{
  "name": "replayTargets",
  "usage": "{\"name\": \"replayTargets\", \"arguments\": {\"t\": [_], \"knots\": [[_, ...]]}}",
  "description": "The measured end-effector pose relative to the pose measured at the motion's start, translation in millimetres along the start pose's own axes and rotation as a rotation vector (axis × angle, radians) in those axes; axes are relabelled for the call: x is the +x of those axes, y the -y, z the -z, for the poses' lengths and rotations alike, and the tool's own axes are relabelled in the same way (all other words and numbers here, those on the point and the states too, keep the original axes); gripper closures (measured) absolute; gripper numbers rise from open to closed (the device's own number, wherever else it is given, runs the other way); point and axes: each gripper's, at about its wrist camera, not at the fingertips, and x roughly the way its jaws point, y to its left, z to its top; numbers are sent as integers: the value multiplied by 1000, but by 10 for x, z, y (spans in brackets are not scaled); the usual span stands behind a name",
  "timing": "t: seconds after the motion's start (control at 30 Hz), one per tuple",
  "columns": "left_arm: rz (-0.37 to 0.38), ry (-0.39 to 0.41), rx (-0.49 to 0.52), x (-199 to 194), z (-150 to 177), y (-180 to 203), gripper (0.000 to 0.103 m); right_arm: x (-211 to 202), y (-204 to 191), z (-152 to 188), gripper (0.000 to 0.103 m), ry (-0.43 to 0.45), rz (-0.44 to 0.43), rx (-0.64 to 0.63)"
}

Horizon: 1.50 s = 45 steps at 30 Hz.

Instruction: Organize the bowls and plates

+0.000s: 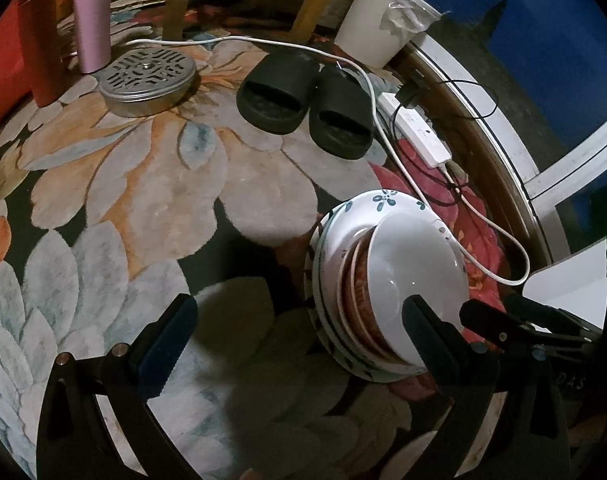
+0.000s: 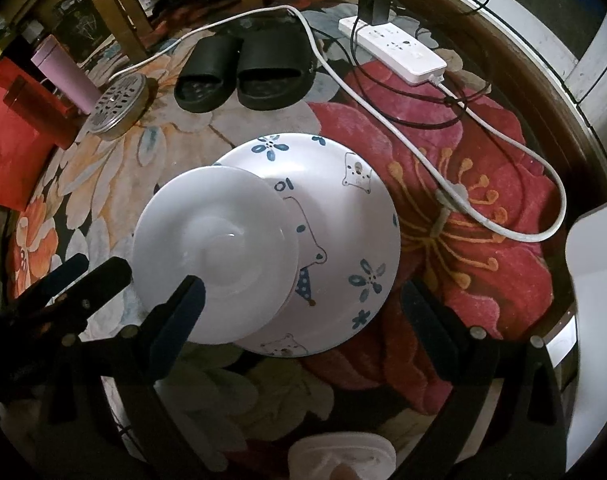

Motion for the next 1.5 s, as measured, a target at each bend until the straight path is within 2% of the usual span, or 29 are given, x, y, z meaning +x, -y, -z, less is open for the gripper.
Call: {"name": "replayTargets", "arguments": {"t": [0.5, 1.13, 1.3, 1.5], "knots": [[-28, 29, -22, -143, 67, -177, 1, -47, -193, 54, 4, 38, -19, -24], [-55, 26, -47, -249, 213, -404, 1, -97, -494, 164, 4, 75, -41, -87], [-105, 39, -44, -273, 231, -391, 1, -102, -514, 169, 4, 64, 31, -88], [-70, 15, -50, -236, 248, -408, 1, -131, -473, 204, 4, 75, 1, -71]]}}
